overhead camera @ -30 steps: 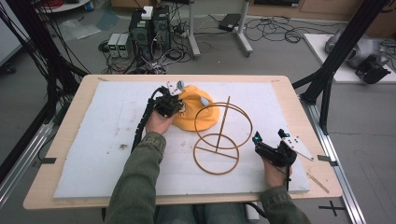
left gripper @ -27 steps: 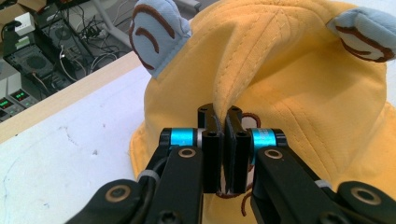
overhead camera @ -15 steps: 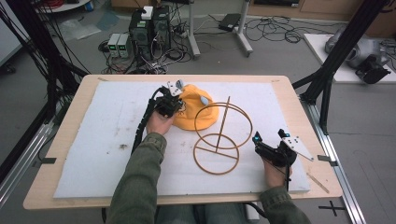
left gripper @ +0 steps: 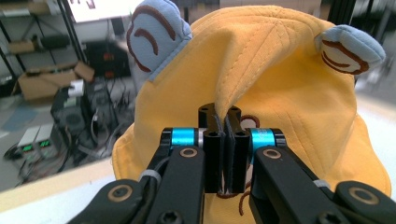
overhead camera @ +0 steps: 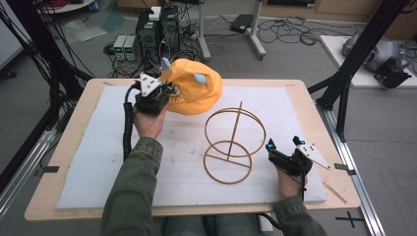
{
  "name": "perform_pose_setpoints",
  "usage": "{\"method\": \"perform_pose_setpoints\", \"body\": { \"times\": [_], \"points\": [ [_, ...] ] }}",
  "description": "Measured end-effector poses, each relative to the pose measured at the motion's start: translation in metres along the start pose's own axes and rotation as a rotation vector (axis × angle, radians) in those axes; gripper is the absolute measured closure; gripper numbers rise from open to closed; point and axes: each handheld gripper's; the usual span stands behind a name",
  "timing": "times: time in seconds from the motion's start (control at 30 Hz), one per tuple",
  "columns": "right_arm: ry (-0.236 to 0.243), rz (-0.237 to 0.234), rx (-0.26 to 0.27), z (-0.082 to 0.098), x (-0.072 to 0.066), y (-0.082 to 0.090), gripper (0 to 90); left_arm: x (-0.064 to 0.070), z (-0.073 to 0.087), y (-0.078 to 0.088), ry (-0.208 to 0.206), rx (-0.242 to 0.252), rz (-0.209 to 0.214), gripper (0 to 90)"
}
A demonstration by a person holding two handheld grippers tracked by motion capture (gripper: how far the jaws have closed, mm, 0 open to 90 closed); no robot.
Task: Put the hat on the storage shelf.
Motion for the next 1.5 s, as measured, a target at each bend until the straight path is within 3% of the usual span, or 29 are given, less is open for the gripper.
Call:
{"method": "perform_pose_setpoints", "body": {
  "times": [0.17,0.33,0.53,0.67,0.77,0.93,1.07,1.2,1.4,1.5],
  "points": [
    [0.003,0.002,-0.001,0.000,0.000,0.000,3.6,-0.010,-0.010,0.027,0.068,0.114,0.026,87.8],
    [0.001,0.002,-0.003,0.000,0.001,0.000,3.6,-0.017,-0.019,0.049,0.158,0.242,0.081,87.8],
    [0.000,0.000,-0.003,0.001,0.001,0.000,3.7,-0.018,-0.038,0.067,0.166,0.331,0.179,87.8],
    [-0.003,-0.001,-0.005,0.001,0.000,0.000,3.6,-0.018,-0.053,0.074,0.164,0.363,0.258,87.7],
    [-0.005,-0.003,-0.009,0.001,0.000,0.000,3.7,-0.017,-0.063,0.076,0.128,0.370,0.370,87.7],
    [-0.005,-0.004,-0.010,0.001,0.000,0.000,3.7,-0.009,-0.077,0.075,0.054,0.326,0.539,87.7],
    [0.003,-0.001,-0.008,0.001,0.001,0.000,3.7,0.002,-0.088,0.070,-0.008,0.255,0.623,87.7],
    [0.001,-0.005,-0.010,0.001,0.001,0.000,3.7,0.019,-0.103,0.062,-0.096,0.156,0.699,87.7],
    [0.002,-0.008,-0.012,0.001,0.001,0.000,3.7,0.044,-0.119,0.048,-0.167,0.040,0.822,87.6],
    [0.004,-0.009,-0.011,0.001,0.001,0.000,3.7,0.060,-0.121,0.041,-0.241,-0.060,0.870,87.6]
  ]
}}
Point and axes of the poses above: each handheld gripper's, and its own axes: y roughly backward along the jaws, z roughly out of its underside, x roughly to its right, and after that the axes turned 4 degrees about -x, right-handed
